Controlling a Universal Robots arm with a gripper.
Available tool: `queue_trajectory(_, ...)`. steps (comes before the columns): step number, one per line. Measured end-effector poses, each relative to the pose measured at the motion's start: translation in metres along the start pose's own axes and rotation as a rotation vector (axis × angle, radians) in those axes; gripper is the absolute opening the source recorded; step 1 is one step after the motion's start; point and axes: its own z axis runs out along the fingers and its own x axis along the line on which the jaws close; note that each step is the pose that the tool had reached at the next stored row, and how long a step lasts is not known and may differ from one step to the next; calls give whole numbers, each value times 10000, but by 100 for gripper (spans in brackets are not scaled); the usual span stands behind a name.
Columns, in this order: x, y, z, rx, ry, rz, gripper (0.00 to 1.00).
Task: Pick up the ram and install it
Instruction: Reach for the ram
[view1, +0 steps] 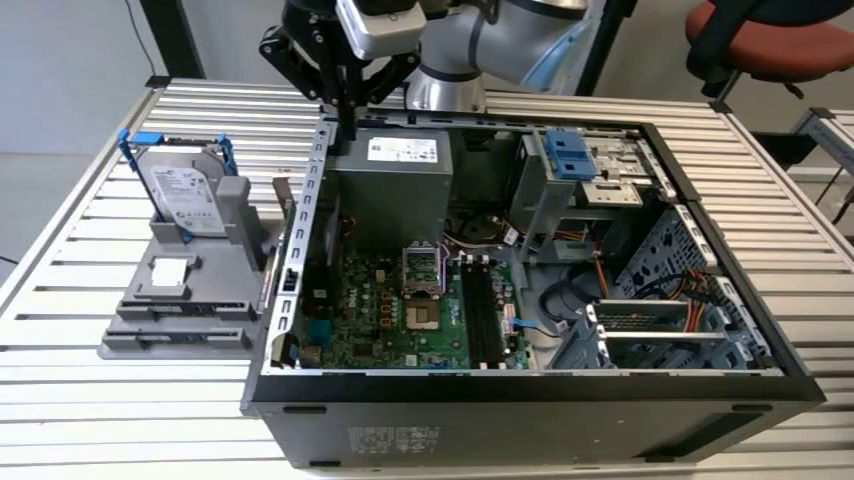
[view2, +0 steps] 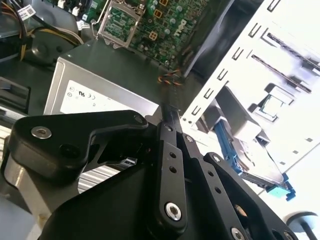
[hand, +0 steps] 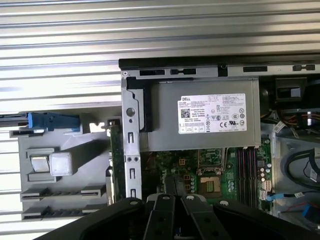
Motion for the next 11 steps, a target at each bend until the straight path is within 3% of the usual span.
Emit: queue_trajectory(11, 214, -15, -4, 0, 1, -1, 0)
